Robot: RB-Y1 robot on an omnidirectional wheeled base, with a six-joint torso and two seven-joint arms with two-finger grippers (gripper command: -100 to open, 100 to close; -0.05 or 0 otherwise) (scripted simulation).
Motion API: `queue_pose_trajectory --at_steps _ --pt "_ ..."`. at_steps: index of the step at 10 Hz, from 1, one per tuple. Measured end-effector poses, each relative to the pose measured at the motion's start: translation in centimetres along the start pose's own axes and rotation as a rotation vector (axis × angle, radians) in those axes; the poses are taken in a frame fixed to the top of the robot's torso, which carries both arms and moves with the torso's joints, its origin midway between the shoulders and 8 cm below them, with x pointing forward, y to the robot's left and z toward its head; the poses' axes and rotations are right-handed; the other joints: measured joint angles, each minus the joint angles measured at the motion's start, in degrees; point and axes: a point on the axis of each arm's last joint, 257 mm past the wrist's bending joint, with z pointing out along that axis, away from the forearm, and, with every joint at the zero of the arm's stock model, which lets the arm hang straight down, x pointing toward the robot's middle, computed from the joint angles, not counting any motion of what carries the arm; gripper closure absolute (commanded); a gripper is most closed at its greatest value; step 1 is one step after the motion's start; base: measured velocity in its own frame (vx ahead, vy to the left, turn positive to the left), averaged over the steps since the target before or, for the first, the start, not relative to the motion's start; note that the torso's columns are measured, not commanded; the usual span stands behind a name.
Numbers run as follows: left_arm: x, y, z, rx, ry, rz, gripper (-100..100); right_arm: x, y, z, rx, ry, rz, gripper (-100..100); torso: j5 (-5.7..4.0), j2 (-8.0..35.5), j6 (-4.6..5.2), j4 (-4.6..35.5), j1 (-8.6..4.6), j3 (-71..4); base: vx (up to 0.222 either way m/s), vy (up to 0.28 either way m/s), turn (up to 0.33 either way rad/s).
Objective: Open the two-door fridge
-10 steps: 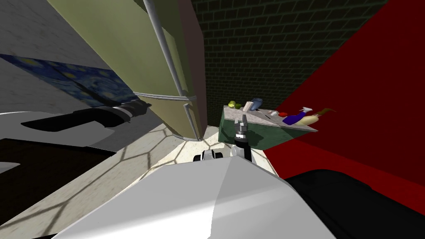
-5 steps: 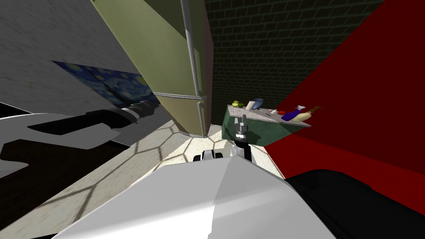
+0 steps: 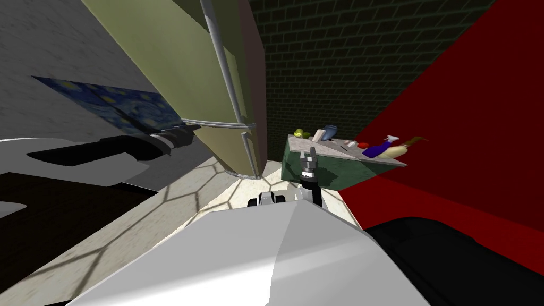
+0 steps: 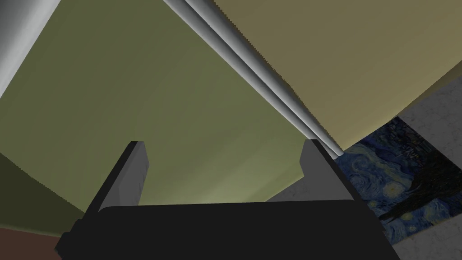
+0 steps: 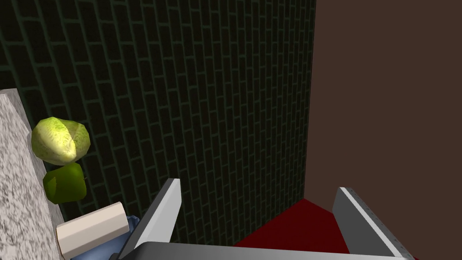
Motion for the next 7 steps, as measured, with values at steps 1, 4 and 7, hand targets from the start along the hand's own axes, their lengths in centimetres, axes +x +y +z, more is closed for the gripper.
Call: queue_pose_trajectory --at_steps 1,4,7 --pt "-0.7 0.3 0.1 -0.012 -0.011 0.004 -100 0.0 0.0 0.0 0.000 0.000 0.000 0 0.01 0.1 -0.01 0.0 -0.02 0.1 0.131 -0.219 0.005" --pt "-2.5 0.4 0.1 -0.045 -0.048 0.015 -100 0.0 0.0 0.0 0.000 0.000 0.000 0 -0.08 0.0 0.01 0.0 -0.18 0.0 0.132 -0.236 0.005" --pt "-4.5 0.9 0.3 -0.079 -0.087 0.025 -100 0.0 0.0 0.0 0.000 0.000 0.000 0 -0.02 -0.1 0.00 0.0 -0.04 -0.1 0.161 -0.207 0.005"
